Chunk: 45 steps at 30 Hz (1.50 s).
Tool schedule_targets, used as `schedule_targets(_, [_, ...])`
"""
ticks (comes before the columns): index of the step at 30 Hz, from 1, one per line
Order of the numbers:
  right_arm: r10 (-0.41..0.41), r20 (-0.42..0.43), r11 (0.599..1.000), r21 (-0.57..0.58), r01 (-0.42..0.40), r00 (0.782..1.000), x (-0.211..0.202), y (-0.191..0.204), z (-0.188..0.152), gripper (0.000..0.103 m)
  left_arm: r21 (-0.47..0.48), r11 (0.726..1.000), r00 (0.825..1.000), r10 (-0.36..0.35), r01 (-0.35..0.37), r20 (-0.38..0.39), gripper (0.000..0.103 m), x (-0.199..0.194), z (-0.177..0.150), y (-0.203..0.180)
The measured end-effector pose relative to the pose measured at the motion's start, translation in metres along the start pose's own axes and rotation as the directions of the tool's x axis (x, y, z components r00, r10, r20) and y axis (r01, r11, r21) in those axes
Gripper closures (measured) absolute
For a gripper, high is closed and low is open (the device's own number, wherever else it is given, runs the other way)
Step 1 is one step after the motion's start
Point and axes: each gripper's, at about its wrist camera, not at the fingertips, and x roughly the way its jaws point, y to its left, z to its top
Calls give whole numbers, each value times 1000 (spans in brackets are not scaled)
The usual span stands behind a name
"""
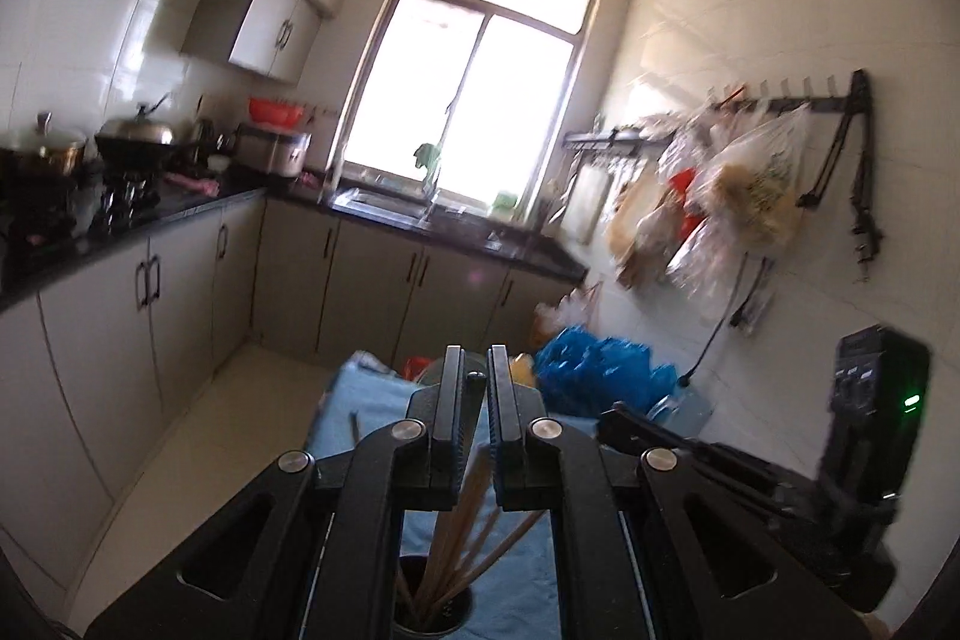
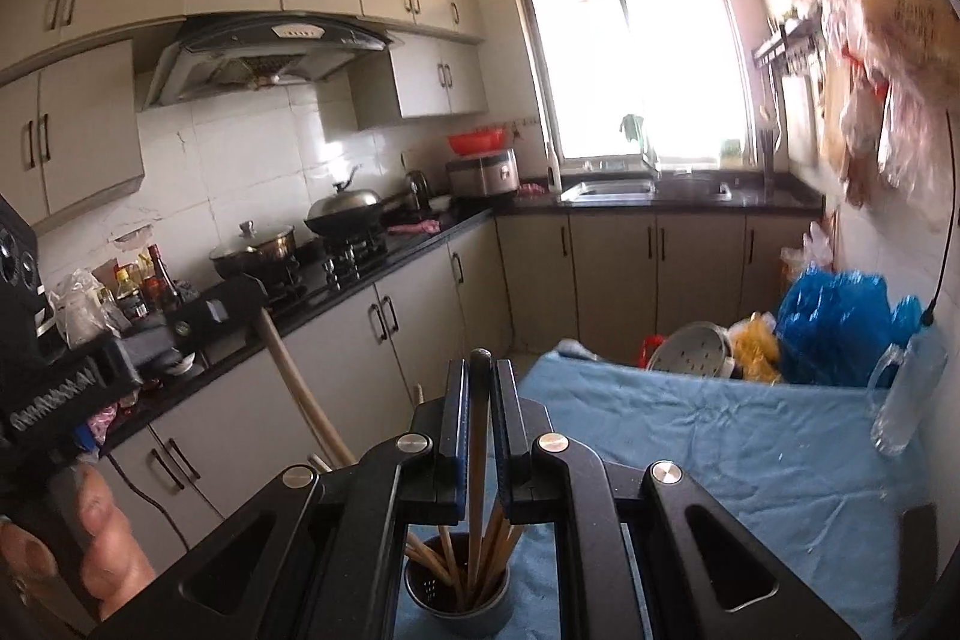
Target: Organize utensils
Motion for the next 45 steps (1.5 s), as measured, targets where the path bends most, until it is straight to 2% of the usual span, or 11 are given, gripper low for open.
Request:
schedule_targets(6, [11, -93, 1000, 26, -8, 996, 28, -8, -21, 95, -44, 999, 994, 24, -28, -104, 96, 33, -27, 16])
schedule_targets(16, [-1, -164, 997, 79, 14, 986, 54, -25, -43, 95, -45, 998, 993, 37, -43, -116, 96, 28, -40, 15])
schedule_targets(18, [-4, -163, 996, 87, 18, 987, 55, -27, -43, 93, -53, 997, 992, 41, -48, -115, 85, 25, -39, 15])
schedule_targets(19, [-4, -161, 996, 88, 19, 987, 54, -29, -42, 87, -57, 997, 993, 43, -50, -113, 79, 25, -39, 14])
schedule_targets(20, [-7, -158, 996, 90, 21, 987, 54, -30, -41, 82, -62, 997, 994, 46, -52, -104, 67, 22, -38, 14])
schedule_targets(21, [-8, -151, 995, 94, 22, 989, 52, -30, -40, 71, -70, 996, 995, 48, -54, -89, 60, 18, -38, 14])
schedule_targets(22, [-9, -140, 995, 99, 24, 990, 50, -32, -39, 64, -73, 996, 996, 49, -54, -80, 59, 16, -37, 14])
schedule_targets(28, [-24, -86, 990, 137, 35, 996, 30, -41, -30, 63, -71, 995, 997, 64, -67, -40, 52, -7, -31, 6])
schedule_targets(32, [-39, -59, 988, 146, 48, 997, 12, -45, -29, 59, -34, 994, 995, 101, -100, 15, 34, -33, -34, -7])
schedule_targets(37, [-88, -49, 988, 123, 93, 995, -17, -45, -48, 48, 24, 976, 975, 215, -217, 63, 19, -60, -53, -24])
schedule_targets(45, [-174, -54, 980, 93, 178, 983, -58, -45, -92, 40, -26, 906, 902, 423, -422, 84, 1, -93, -102, -22])
